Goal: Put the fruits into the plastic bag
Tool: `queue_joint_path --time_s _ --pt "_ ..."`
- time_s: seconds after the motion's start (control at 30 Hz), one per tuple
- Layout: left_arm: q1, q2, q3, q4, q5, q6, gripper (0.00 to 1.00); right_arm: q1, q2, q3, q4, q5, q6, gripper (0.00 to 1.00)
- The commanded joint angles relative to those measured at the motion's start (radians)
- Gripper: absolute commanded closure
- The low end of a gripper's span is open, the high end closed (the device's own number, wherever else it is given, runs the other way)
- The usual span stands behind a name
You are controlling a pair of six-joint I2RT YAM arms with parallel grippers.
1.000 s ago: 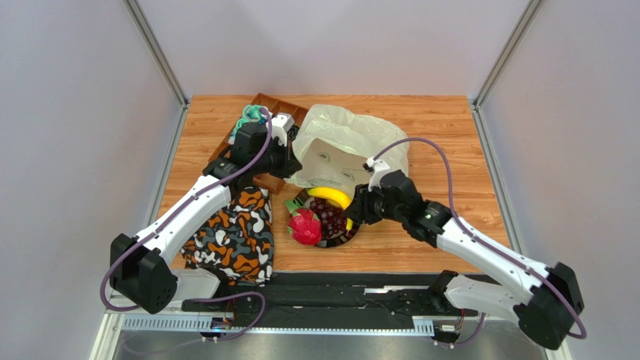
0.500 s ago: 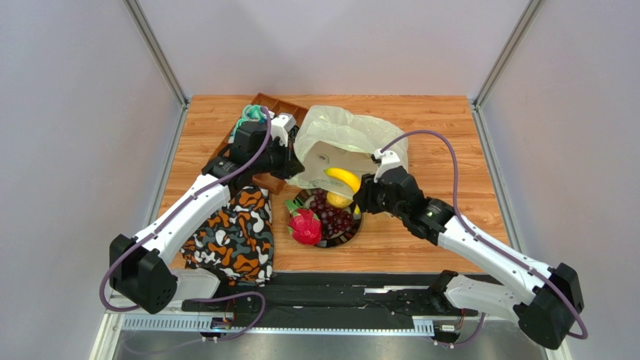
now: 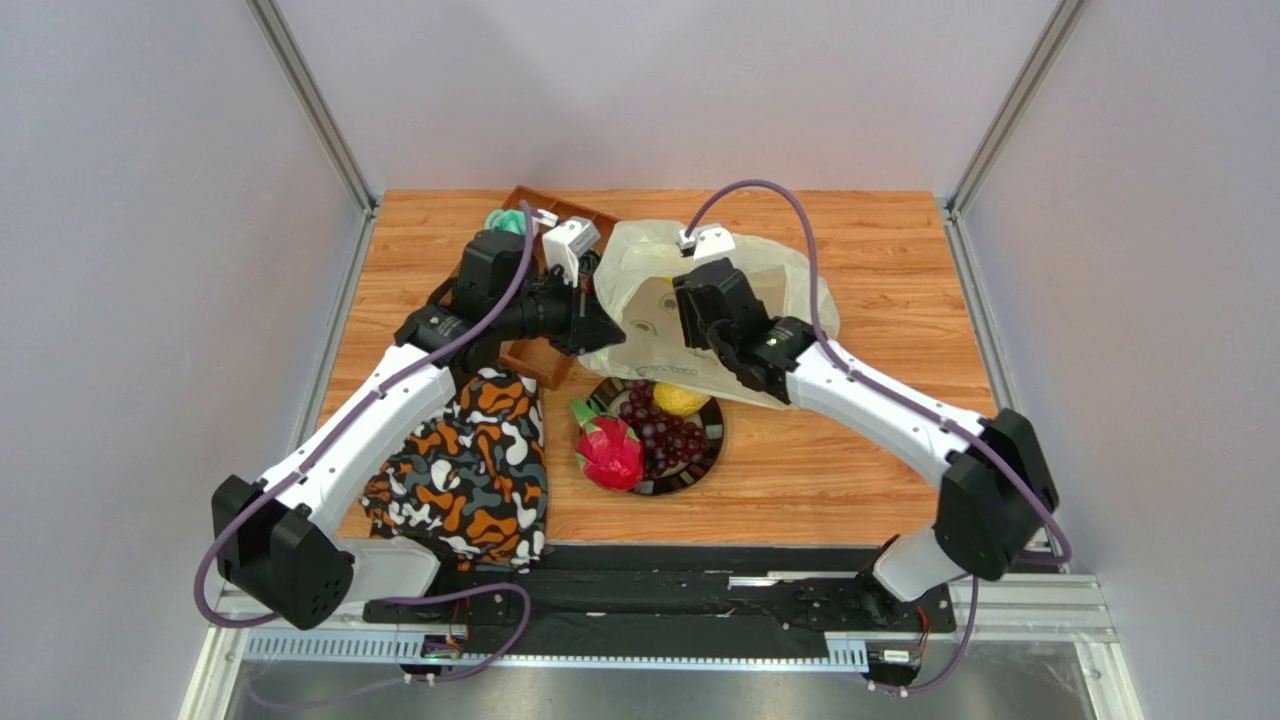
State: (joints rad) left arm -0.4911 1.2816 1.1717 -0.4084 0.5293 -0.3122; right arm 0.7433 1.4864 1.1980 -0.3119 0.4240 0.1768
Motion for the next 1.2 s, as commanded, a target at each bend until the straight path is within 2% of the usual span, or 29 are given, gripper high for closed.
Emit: queue_joint_path --time_s 0.0,0.23,0.43,0.67,0.77,0.8,0.87,0.9,1.0,1.17 --pt "-0.003 -0.053 0.063 0.048 0.095 -0.037 1.00 -0.035 0.093 0.048 0.069 0.096 -0.062 0.86" --pt "-0.003 -0.076 0.088 0.065 0.143 -0.061 1.00 -0.188 0.198 0.069 0.111 0.087 -0.063 0.87" --pt "-0.003 -0.062 0.118 0.004 0.100 0.016 1.00 -0.300 0.281 0.069 0.106 0.022 -0.060 0.86" --pt "-0.003 -0.021 0.137 -0.086 0.032 0.108 1.00 -0.312 0.322 0.075 0.067 0.006 -0.056 0.81" --pt "-0.001 -0.007 0.125 -0.101 0.021 0.117 1.00 -0.311 0.325 0.080 0.057 -0.010 -0.051 0.72" --pt "-0.001 -0.004 0.123 -0.104 0.018 0.120 1.00 -0.311 0.324 0.080 0.054 -0.011 -0.050 0.64" --pt "-0.001 0.001 0.120 -0.112 0.014 0.127 1.00 -0.312 0.324 0.084 0.040 -0.022 -0.048 0.56" --pt "0.000 -0.001 0.117 -0.113 0.008 0.127 1.00 -0.312 0.324 0.086 0.034 -0.027 -0.045 0.46" --pt "0.005 0.001 0.112 -0.113 0.003 0.127 1.00 -0.312 0.315 0.086 0.017 -0.050 -0.042 0.32" --pt "0.014 0.008 0.108 -0.113 0.014 0.119 1.00 -0.312 0.290 0.081 0.005 -0.089 -0.034 0.25"
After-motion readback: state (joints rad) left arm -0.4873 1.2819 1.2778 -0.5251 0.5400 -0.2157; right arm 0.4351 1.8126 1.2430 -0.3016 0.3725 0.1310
